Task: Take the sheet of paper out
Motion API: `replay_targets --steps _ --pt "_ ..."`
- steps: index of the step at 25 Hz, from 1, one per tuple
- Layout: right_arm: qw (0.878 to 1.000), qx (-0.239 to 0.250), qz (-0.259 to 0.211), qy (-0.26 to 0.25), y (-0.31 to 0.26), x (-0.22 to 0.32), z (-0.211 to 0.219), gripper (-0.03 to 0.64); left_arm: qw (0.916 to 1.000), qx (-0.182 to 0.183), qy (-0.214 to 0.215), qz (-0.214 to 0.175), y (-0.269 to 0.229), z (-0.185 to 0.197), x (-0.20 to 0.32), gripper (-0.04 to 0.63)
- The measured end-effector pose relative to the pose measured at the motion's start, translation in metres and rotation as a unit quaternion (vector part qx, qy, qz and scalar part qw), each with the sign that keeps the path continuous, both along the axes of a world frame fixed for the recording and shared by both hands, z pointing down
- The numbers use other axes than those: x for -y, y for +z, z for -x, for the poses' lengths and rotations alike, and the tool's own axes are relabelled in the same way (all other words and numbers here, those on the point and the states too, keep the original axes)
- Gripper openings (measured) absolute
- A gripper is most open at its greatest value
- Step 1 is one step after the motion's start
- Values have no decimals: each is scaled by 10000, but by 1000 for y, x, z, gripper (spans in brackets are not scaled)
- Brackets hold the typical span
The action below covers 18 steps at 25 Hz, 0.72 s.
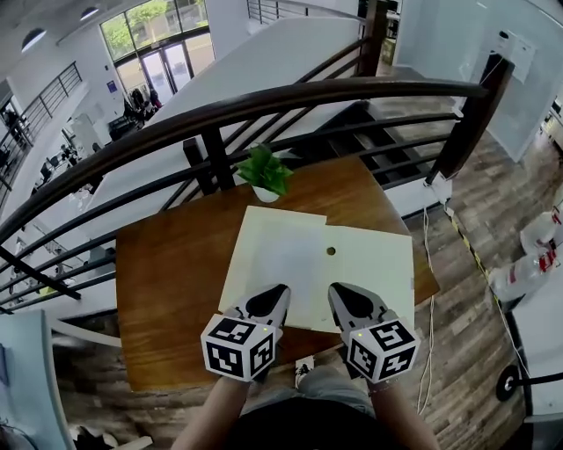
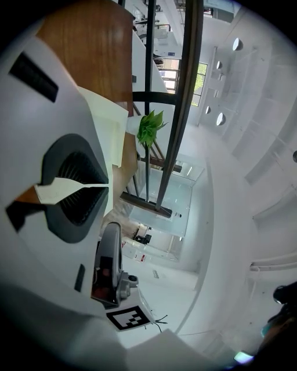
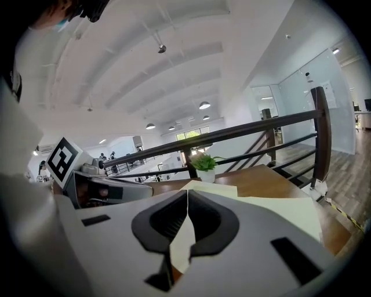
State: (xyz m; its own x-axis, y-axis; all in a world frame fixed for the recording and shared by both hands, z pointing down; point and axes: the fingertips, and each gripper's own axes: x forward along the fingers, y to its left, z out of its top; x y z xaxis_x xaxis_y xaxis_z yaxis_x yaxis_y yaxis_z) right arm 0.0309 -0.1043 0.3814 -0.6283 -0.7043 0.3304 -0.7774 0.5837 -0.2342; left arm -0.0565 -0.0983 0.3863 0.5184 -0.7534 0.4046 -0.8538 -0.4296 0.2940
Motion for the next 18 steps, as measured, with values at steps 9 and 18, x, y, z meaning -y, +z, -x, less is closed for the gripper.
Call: replay_targets --steps 9,18 --pt "9998 23 154 -156 10 33 -13 28 9998 51 -123 153 8 -14 27 28" --pt "9993 44 361 -77 22 43 -15 28 9994 86 -156 303 17 -11 43 28"
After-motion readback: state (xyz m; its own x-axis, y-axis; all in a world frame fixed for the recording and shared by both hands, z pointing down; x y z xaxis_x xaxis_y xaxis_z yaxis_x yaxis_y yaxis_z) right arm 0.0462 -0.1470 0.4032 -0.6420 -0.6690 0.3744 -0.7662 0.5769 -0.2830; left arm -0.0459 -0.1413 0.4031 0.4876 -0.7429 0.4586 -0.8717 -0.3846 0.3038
